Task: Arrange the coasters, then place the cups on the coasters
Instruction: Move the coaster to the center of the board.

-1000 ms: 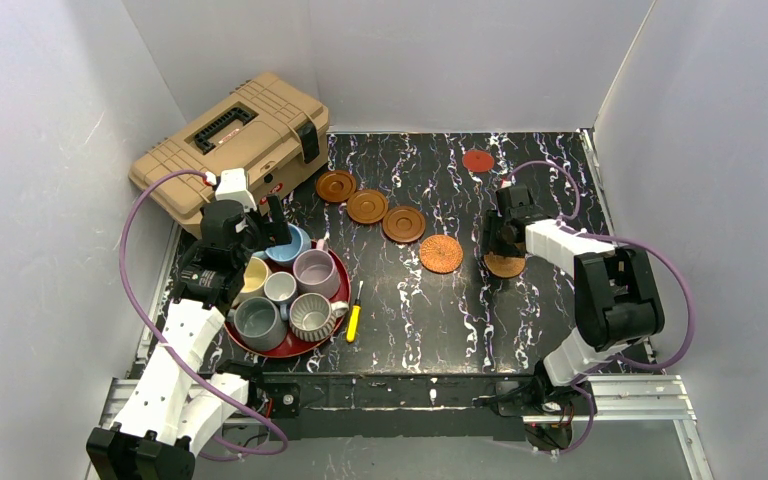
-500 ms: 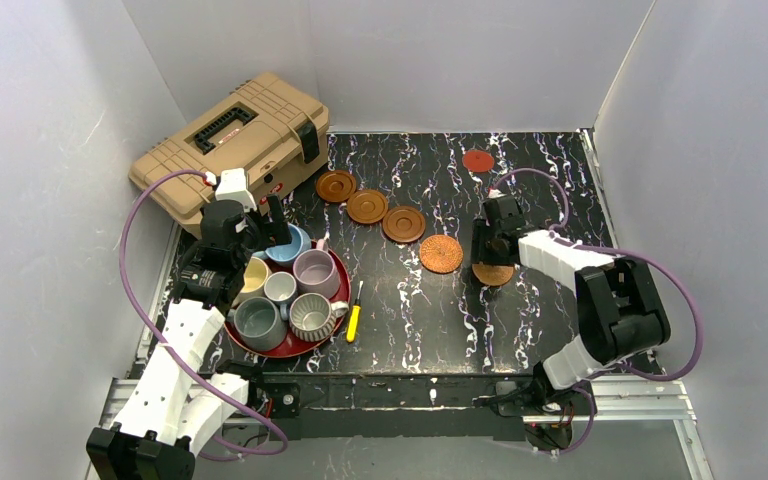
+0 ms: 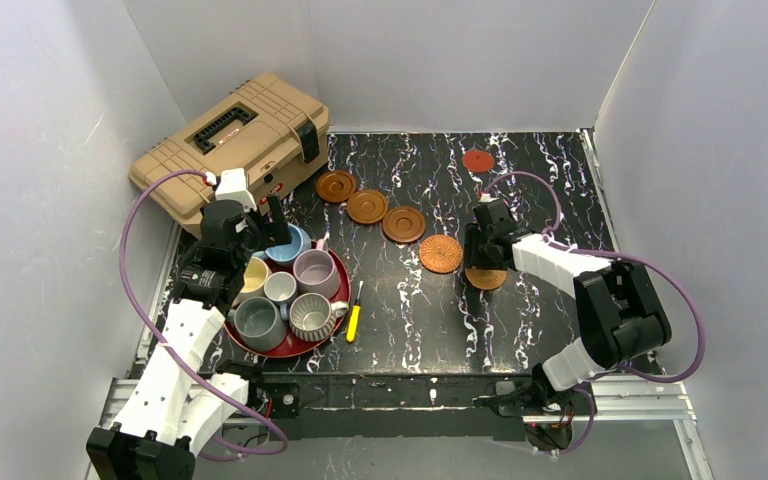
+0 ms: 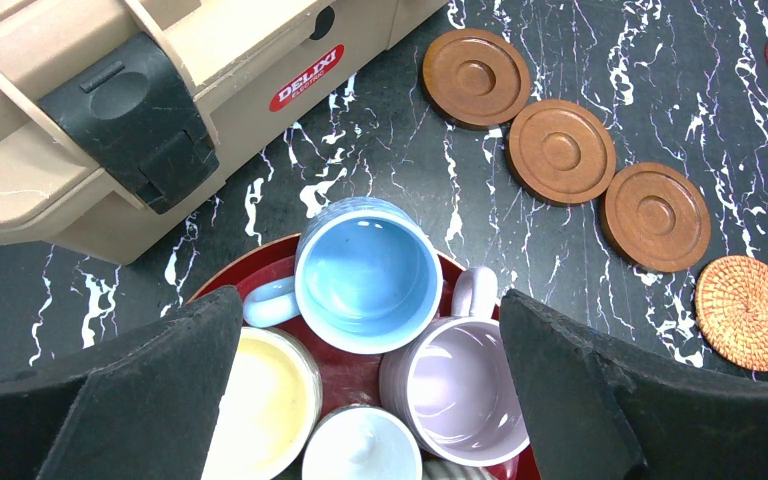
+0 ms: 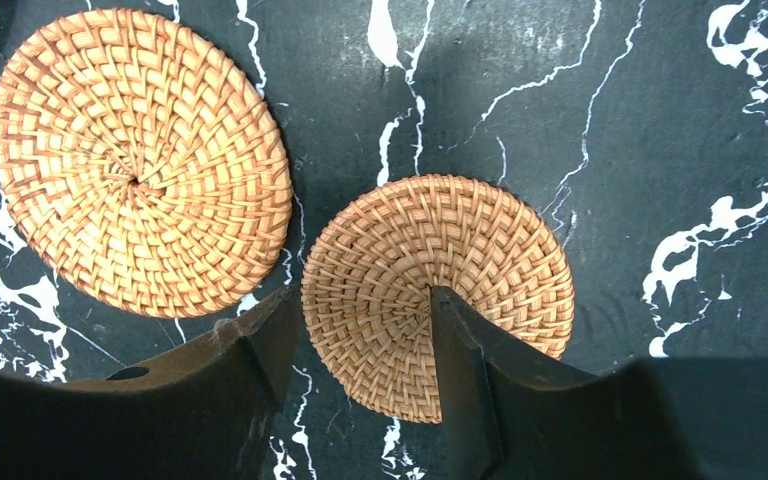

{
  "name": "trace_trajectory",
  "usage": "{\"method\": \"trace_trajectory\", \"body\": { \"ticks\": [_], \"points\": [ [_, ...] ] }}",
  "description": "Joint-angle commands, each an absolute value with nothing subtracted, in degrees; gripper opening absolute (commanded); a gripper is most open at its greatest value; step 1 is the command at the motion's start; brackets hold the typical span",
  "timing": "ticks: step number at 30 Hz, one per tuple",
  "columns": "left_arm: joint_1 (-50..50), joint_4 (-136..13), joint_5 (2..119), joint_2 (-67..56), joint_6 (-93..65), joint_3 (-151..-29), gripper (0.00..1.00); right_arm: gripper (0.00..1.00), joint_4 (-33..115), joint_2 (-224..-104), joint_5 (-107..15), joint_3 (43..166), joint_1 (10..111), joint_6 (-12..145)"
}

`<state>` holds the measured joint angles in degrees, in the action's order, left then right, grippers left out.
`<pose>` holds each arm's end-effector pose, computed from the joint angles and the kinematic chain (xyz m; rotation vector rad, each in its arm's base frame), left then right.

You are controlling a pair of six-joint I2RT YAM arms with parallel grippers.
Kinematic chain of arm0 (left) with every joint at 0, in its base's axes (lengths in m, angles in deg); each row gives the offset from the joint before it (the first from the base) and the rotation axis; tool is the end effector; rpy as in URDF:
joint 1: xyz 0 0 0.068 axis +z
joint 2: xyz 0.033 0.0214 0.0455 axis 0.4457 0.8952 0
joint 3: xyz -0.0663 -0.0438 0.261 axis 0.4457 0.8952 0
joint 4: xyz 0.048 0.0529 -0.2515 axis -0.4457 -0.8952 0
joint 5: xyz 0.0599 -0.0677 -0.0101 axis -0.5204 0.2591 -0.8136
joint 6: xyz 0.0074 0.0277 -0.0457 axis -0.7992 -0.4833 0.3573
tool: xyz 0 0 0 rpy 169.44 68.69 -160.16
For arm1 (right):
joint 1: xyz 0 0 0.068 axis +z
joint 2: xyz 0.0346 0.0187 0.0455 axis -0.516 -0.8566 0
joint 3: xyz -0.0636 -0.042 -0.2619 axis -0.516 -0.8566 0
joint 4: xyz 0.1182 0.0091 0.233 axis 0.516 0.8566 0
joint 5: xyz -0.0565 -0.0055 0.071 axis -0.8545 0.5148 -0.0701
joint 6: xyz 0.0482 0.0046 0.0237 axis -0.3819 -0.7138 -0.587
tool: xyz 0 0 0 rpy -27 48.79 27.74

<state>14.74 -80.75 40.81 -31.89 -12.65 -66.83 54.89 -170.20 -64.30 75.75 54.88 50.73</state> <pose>0.1951 -0.0335 0.3384 -0.1502 1.8668 -0.1089 0.2721 0.1131 0.1731 0.0433 2.5157 0.0997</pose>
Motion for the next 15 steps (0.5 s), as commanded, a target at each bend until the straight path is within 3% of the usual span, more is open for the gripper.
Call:
{"method": "trace_trajectory", "body": {
  "ticks": [1, 15],
  "points": [
    [15.04, -81.12, 41.0, -32.1, -12.61, -68.04, 0.99, 0.59, 60.01, -170.4, -60.52, 73.6, 56.59, 47.79],
    [15.04, -81.12, 41.01, -31.99, -12.64, -68.04, 0.99, 0.59, 60.5, -169.86, -61.61, 73.74, 57.48, 47.37]
  ]
}}
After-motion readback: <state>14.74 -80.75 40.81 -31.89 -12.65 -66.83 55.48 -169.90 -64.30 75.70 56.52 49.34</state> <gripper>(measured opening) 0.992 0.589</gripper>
